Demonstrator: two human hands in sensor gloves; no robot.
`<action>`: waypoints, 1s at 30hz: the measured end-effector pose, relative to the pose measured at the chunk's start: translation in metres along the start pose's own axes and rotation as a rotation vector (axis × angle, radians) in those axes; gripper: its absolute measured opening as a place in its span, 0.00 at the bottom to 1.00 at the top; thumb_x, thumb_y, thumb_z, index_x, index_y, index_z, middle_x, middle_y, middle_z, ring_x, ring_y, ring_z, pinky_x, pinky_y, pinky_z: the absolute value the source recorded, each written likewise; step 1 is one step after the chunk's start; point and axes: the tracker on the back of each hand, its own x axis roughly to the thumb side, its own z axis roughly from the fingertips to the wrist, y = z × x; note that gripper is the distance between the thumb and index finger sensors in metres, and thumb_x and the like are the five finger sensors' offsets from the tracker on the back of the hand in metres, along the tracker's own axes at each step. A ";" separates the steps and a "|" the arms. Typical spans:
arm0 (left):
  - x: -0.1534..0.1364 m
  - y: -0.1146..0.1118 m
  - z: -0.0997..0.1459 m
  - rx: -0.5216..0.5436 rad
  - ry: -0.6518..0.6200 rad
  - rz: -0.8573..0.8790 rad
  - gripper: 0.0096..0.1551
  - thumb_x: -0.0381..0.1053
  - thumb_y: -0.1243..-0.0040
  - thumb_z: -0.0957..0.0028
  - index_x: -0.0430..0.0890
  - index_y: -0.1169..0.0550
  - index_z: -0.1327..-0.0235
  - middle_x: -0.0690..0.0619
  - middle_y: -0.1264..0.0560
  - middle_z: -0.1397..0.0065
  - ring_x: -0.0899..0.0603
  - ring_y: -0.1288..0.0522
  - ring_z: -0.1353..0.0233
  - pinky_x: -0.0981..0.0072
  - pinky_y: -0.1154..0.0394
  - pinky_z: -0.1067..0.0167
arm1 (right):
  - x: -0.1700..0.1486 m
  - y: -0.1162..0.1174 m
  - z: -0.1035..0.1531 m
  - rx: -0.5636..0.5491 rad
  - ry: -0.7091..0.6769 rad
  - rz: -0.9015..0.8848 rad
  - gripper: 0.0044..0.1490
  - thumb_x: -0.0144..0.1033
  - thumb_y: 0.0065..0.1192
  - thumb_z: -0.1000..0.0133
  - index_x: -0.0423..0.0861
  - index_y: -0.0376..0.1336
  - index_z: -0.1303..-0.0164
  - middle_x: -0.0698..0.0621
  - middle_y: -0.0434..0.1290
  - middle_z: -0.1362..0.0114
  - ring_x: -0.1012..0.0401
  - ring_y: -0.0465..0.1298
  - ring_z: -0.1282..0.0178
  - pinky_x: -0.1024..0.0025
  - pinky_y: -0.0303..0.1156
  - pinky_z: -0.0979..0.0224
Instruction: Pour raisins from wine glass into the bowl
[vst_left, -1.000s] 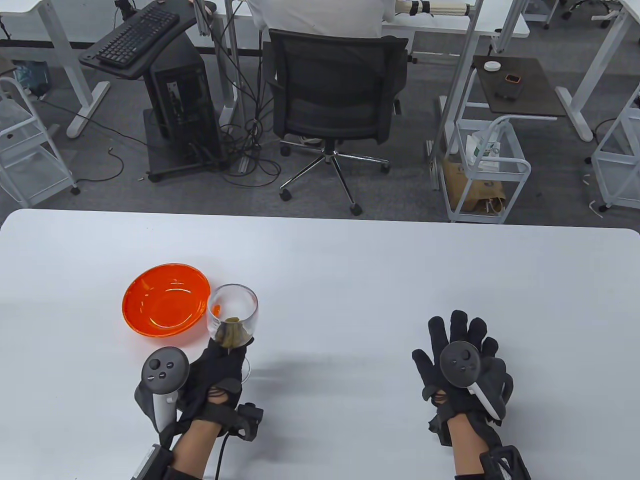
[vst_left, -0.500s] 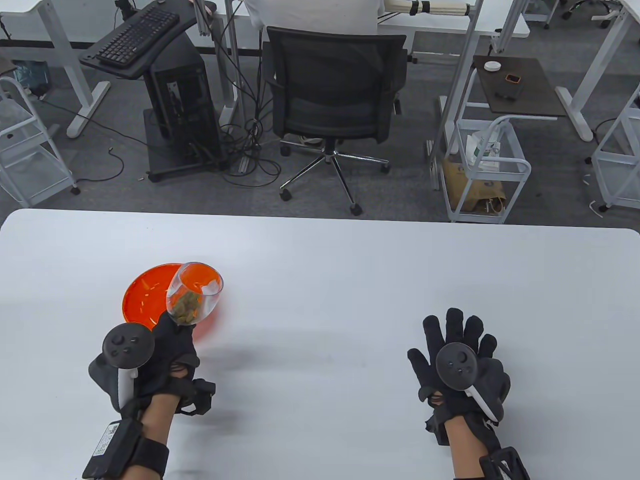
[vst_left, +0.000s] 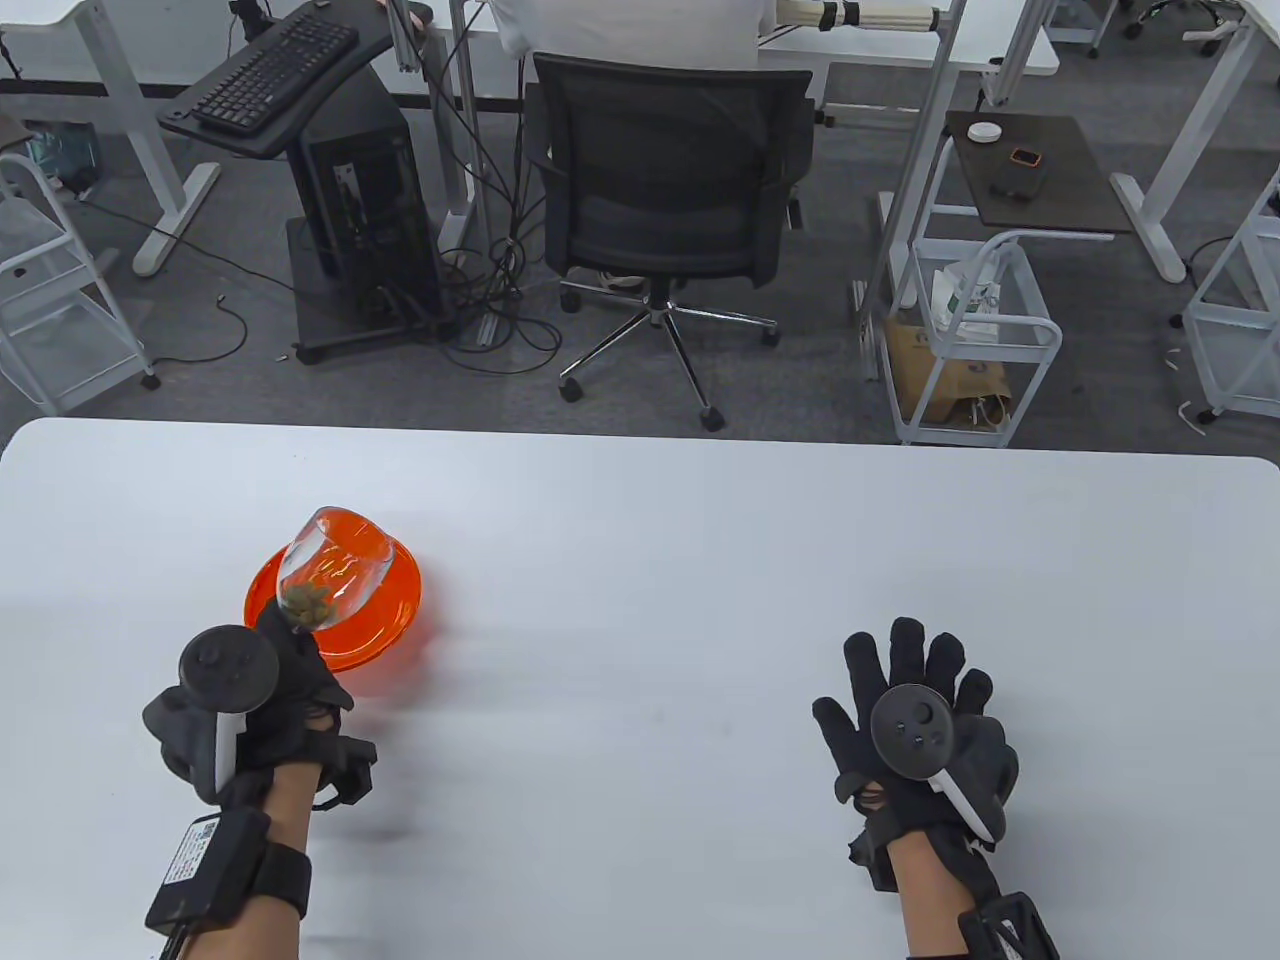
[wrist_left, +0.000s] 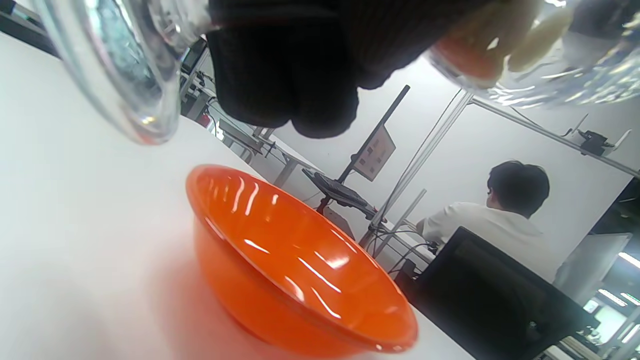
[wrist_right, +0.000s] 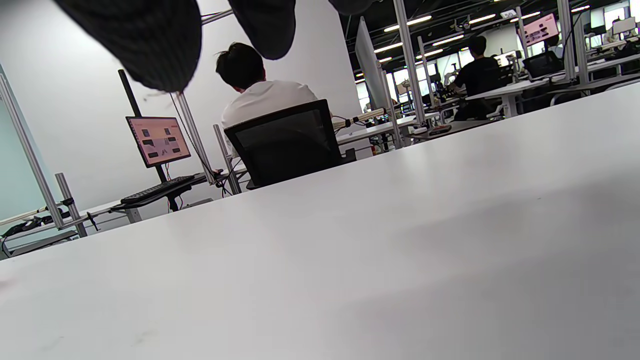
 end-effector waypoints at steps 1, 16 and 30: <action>-0.002 0.001 -0.002 0.010 0.005 -0.016 0.31 0.47 0.40 0.52 0.54 0.29 0.31 0.52 0.19 0.34 0.41 0.24 0.31 0.43 0.54 0.24 | 0.000 0.000 0.000 0.003 -0.001 0.001 0.45 0.54 0.63 0.42 0.49 0.51 0.18 0.37 0.37 0.11 0.30 0.32 0.18 0.30 0.21 0.26; -0.018 0.003 -0.019 0.073 0.025 -0.248 0.29 0.45 0.39 0.53 0.54 0.26 0.34 0.50 0.19 0.33 0.39 0.27 0.27 0.44 0.58 0.24 | 0.009 0.006 -0.001 0.028 -0.029 0.036 0.45 0.54 0.63 0.42 0.49 0.52 0.18 0.36 0.37 0.11 0.29 0.32 0.18 0.30 0.21 0.26; -0.013 -0.009 -0.023 0.064 -0.053 -0.424 0.29 0.44 0.38 0.53 0.55 0.25 0.34 0.50 0.20 0.32 0.39 0.27 0.27 0.46 0.60 0.24 | 0.012 0.009 -0.001 0.053 -0.044 0.034 0.44 0.54 0.63 0.42 0.48 0.53 0.19 0.35 0.38 0.11 0.29 0.34 0.18 0.30 0.21 0.26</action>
